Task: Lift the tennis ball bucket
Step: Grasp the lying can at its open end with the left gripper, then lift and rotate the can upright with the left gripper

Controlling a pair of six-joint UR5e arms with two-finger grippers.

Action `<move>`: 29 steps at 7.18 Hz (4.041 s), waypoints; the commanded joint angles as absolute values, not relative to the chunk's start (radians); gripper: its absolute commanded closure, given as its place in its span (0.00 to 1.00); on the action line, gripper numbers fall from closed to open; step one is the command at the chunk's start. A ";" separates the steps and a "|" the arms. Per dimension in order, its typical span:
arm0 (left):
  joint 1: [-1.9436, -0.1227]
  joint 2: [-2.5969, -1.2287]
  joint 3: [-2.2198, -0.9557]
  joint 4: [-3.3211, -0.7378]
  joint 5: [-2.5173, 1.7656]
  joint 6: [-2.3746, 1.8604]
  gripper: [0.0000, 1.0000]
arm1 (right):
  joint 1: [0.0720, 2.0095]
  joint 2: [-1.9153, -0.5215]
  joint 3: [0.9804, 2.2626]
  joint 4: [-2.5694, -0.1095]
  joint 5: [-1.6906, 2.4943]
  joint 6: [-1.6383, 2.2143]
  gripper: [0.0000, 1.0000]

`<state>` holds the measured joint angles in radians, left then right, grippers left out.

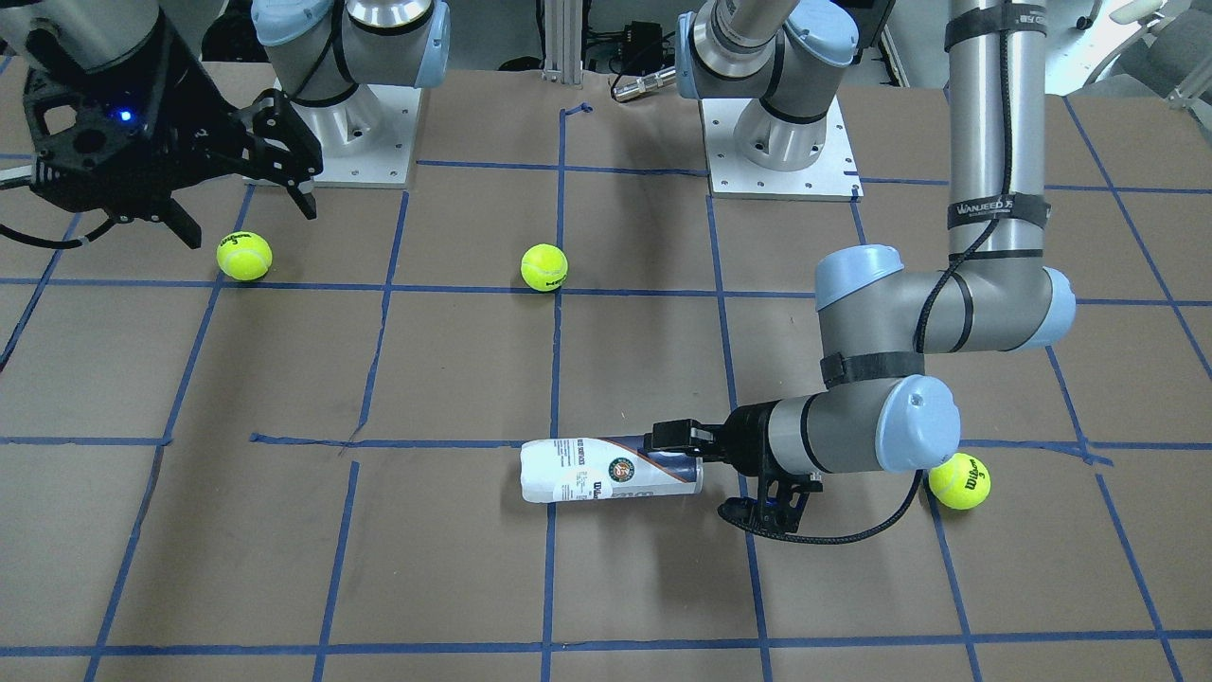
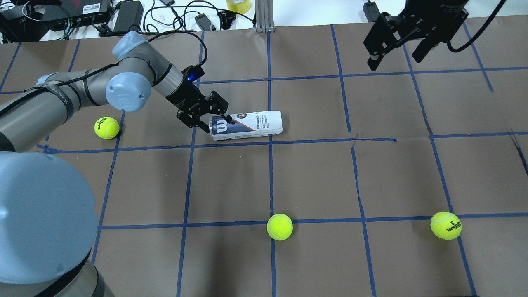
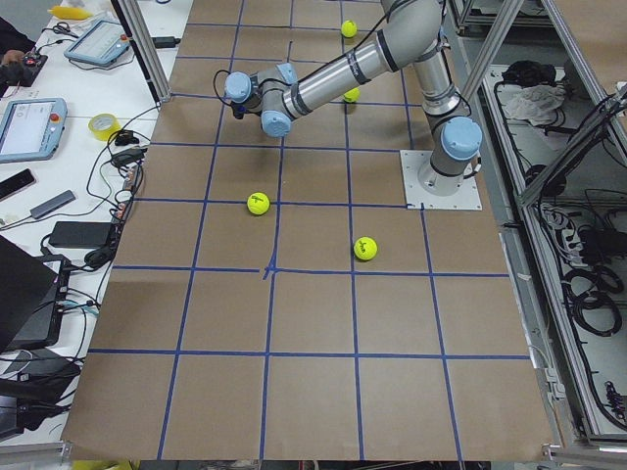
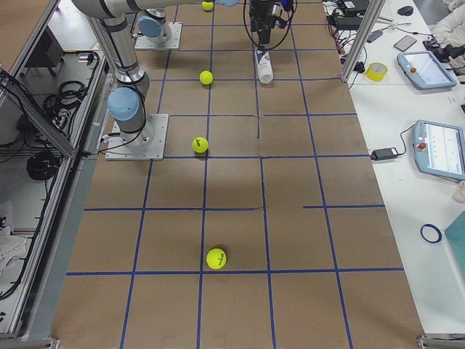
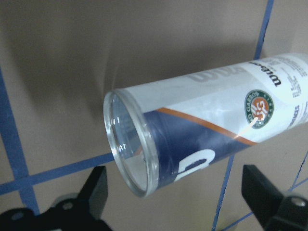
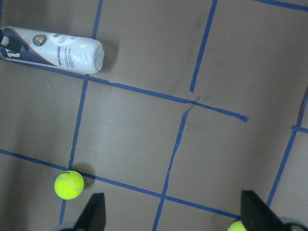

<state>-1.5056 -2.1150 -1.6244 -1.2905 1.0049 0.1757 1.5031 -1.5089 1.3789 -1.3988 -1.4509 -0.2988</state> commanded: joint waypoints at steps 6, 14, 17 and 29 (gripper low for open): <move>-1.519 -2.048 -1.629 -1.304 0.729 0.120 1.00 | 1.470 -1.511 1.430 -1.407 -1.437 -0.307 0.00; -1.744 -1.921 -1.434 -1.244 1.355 -0.109 1.00 | 1.470 -1.508 1.430 -1.405 -1.433 -0.307 0.00; -1.796 -1.956 -1.428 -1.241 1.549 -0.048 1.00 | 1.471 -1.515 1.430 -1.407 -1.446 -0.304 0.00; -1.799 -2.074 -1.310 -1.396 1.588 -0.060 1.00 | 1.471 -1.513 1.431 -1.404 -1.447 -0.307 0.00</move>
<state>-1.7984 -2.0705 -1.3107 -1.3990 1.5854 -0.0580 1.4711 -1.5145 1.4312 -1.4036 -1.4465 -0.3055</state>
